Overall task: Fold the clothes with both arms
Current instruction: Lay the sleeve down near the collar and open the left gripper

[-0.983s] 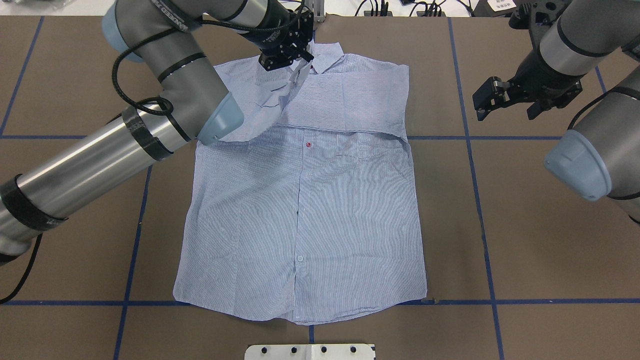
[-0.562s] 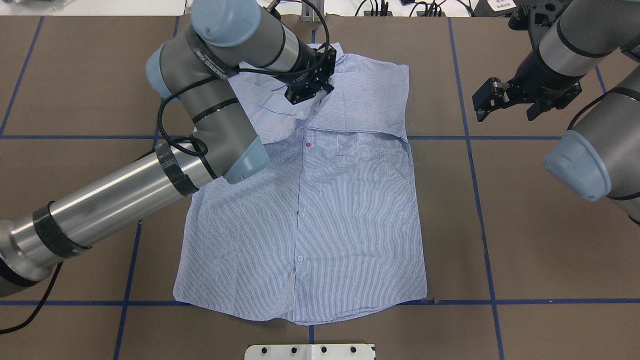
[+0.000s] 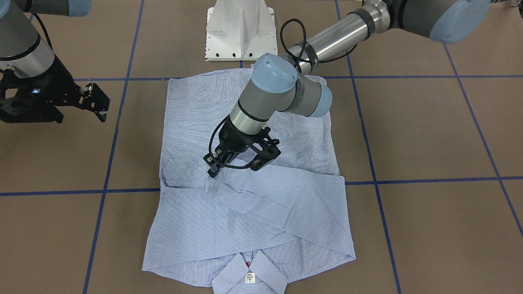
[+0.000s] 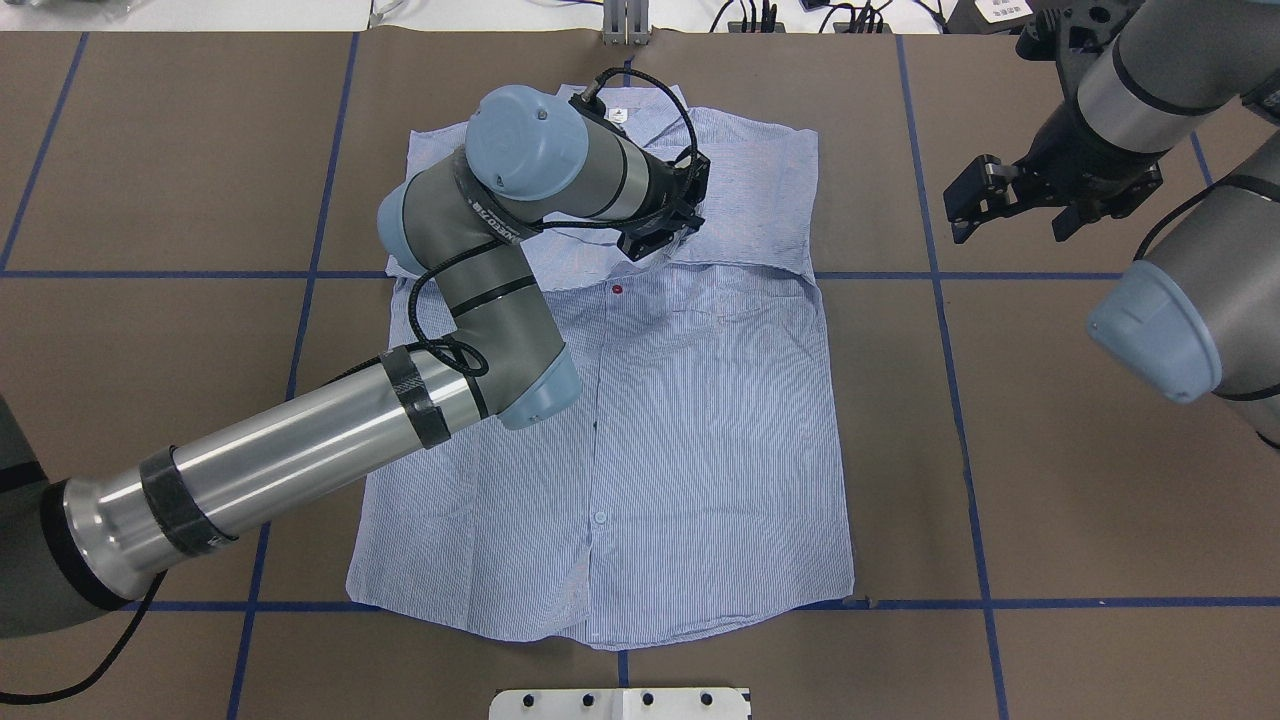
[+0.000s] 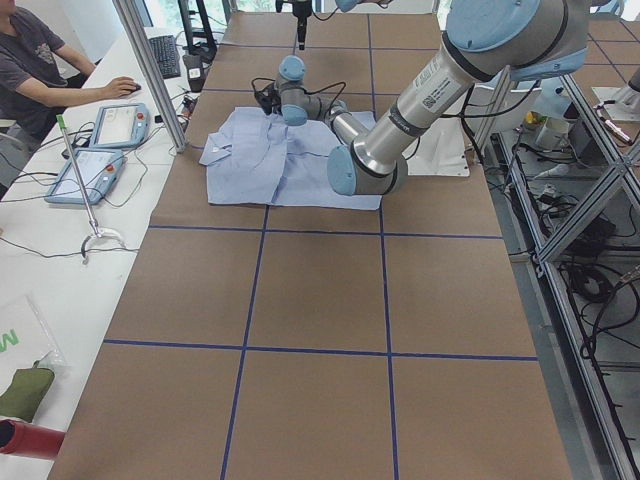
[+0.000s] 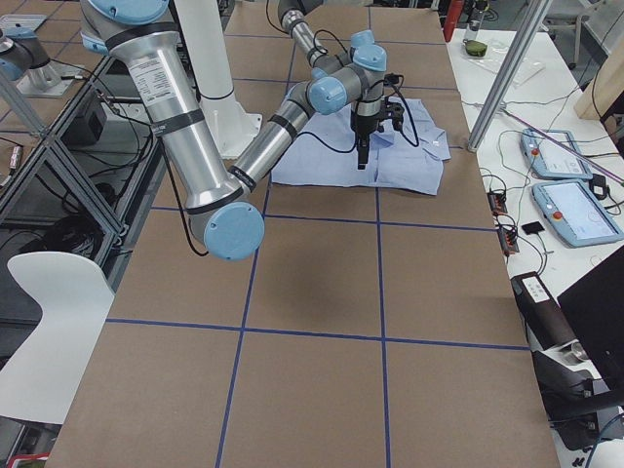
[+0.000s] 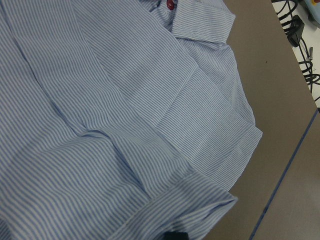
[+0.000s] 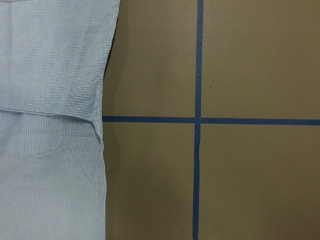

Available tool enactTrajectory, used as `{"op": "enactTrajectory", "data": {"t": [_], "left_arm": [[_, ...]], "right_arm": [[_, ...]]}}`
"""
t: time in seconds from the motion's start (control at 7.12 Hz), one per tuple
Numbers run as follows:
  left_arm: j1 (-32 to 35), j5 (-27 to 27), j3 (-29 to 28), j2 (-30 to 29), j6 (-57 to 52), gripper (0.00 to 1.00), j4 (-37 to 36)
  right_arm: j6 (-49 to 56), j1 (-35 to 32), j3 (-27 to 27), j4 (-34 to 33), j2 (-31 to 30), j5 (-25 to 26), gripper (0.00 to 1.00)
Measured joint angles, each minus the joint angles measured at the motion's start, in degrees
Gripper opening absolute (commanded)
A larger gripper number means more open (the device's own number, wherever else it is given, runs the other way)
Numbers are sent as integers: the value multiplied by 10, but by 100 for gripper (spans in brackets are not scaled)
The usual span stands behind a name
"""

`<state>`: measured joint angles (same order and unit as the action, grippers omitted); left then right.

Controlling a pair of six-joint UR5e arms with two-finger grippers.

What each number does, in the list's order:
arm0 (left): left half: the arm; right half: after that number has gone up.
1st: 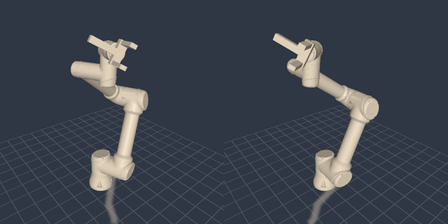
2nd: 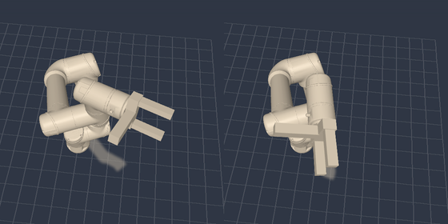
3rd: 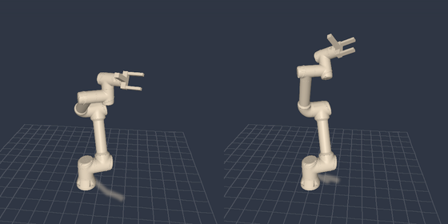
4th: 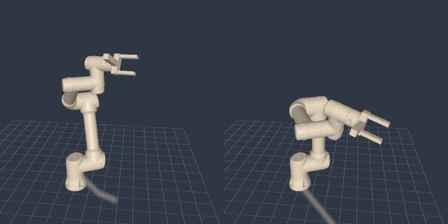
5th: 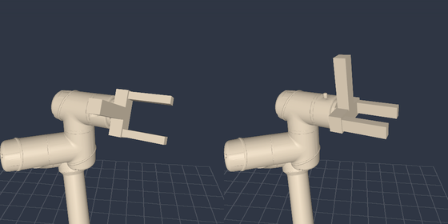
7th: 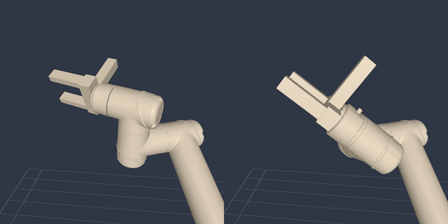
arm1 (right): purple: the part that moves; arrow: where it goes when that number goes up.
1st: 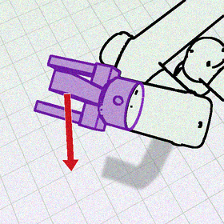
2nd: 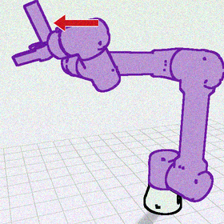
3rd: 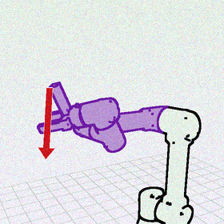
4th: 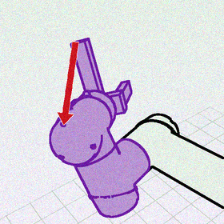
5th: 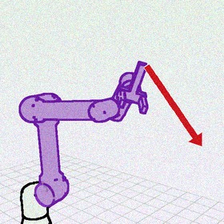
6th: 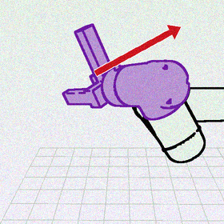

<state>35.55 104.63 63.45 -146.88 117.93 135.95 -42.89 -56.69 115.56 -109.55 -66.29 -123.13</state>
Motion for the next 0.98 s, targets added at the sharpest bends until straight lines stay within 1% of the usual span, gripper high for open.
{"op": "enactTrajectory", "data": {"t": [0.14,0.28,0.42,0.56,0.84,0.98], "left_arm": [[-8,-10,-16,-3,0,0,17],[-18,-19,-24,-4,0,3,26],[-27,-24,-26,-4,-1,72,34],[-34,-26,-26,-4,-2,100,46],[-37,-32,-16,8,-11,100,61],[-37,-34,11,32,-29,100,62]], "right_arm": [[0,0,0,0,0,0,100],[0,0,-1,0,-1,0,100],[-1,0,-2,0,-1,0,100],[-3,1,-3,0,-2,-3,100],[-9,12,-3,1,-10,-25,100],[-9,20,-4,4,-13,-27,100]]}}
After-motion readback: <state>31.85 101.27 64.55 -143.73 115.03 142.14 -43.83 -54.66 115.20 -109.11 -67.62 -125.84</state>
